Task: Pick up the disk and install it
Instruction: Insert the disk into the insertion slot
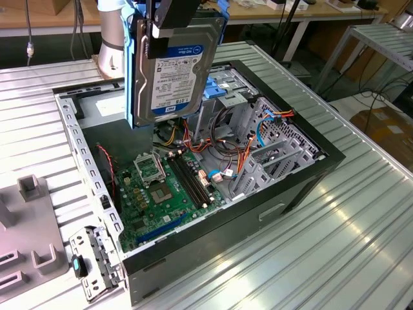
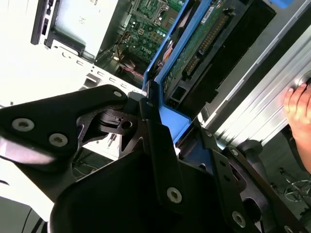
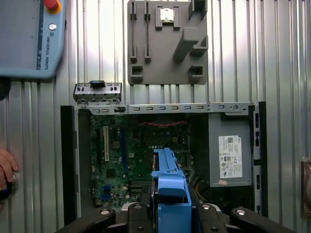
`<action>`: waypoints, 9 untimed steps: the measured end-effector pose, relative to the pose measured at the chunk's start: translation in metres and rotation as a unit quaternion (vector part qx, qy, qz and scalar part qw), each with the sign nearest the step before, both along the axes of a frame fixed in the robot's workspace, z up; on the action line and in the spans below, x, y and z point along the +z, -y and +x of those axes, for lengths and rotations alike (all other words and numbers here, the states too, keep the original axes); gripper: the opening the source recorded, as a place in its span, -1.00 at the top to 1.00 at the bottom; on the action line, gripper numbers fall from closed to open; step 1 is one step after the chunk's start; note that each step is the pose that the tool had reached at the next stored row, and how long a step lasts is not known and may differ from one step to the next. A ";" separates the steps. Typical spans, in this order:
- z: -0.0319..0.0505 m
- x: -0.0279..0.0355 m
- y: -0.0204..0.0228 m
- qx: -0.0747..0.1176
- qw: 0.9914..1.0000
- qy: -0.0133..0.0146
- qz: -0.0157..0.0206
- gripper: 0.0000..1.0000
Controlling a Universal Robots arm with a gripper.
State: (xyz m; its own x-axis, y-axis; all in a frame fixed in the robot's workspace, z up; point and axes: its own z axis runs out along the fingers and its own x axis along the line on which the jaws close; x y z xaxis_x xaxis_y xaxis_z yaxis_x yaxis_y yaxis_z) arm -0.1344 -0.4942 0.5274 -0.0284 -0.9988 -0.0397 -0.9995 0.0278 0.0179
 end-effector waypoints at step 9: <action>0.0000 0.0000 0.0047 0.000 1.000 0.000 -0.001 0.25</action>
State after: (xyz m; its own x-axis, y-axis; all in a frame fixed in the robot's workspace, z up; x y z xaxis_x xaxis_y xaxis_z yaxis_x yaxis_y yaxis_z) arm -0.1344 -0.4989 0.5274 -0.0285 -0.9988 -0.0386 -0.9995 0.0278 0.0178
